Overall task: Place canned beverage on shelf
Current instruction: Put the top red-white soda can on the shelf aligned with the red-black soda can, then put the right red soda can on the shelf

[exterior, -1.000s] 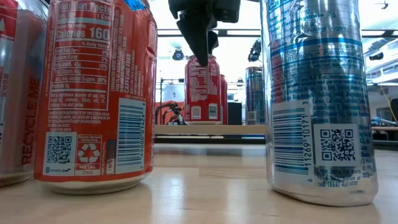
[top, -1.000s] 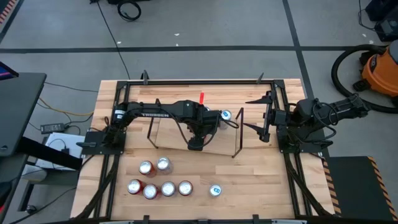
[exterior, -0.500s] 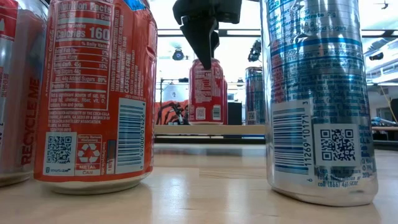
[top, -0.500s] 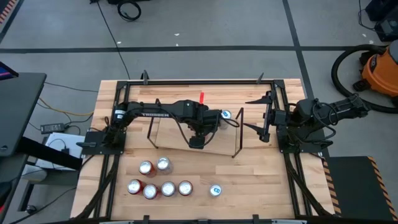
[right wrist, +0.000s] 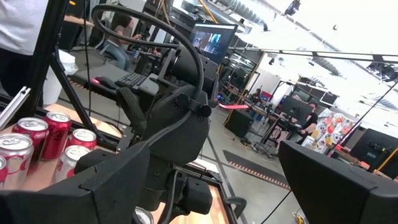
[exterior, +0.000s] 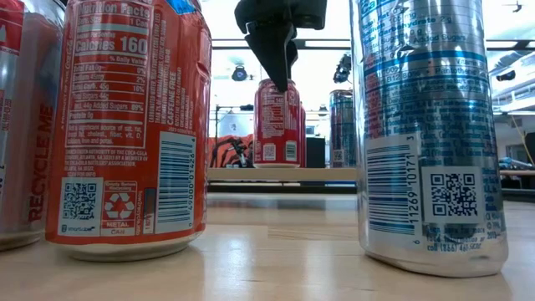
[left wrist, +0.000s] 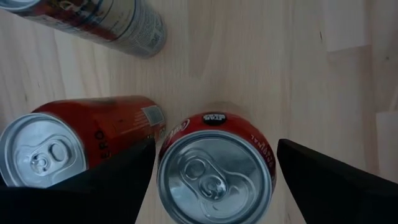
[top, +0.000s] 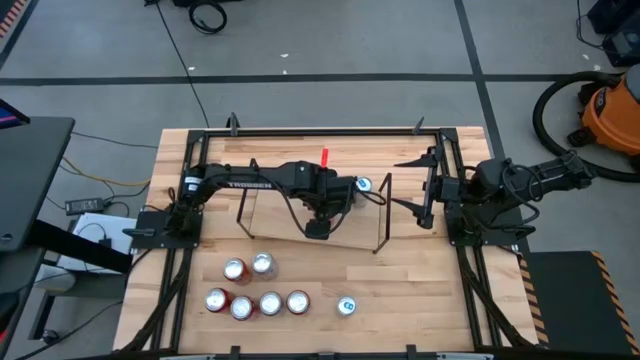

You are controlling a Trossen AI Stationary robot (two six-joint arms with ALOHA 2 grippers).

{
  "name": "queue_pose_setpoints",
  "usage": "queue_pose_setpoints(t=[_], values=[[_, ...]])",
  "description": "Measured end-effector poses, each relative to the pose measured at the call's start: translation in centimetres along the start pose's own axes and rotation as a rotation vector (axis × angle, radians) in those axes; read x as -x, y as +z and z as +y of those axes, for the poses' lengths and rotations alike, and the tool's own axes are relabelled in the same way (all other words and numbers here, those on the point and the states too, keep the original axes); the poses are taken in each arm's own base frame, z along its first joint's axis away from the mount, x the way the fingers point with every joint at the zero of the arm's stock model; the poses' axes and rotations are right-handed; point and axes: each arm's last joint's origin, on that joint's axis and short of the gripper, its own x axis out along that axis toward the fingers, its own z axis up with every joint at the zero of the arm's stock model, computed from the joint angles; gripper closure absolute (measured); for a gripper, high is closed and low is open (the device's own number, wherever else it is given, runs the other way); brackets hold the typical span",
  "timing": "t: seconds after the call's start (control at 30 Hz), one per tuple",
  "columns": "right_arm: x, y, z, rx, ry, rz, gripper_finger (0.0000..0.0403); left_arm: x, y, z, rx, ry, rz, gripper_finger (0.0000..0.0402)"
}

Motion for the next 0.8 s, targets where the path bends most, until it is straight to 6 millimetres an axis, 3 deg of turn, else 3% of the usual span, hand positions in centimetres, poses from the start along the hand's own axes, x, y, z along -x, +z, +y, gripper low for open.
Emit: queue_pose_setpoints(t=[0.3, 0.5, 0.63, 0.8], values=[[-0.2, -0.1, 0.2, 0.004, 0.005, 0.009, 0.0034, 0.4, 0.5, 0.1, 0.008, 0.012, -0.065, 0.0053], [-0.3, -0.1, 0.2, 0.003, 0.004, 0.005, 0.0034, 3.0, 1.5, 0.0, -0.038, 0.102, -0.175, 0.0053], [-0.3, -0.2, 0.2, 0.006, 0.006, 0.012, 0.0034, 5.5, 2.0, -1.8, -0.088, 0.092, -0.287, 0.0053], [-0.3, -0.2, 0.2, 0.007, 0.009, 0.014, 0.0034, 6.4, 1.9, -5.5, -0.073, -0.058, -0.302, 0.0053]])
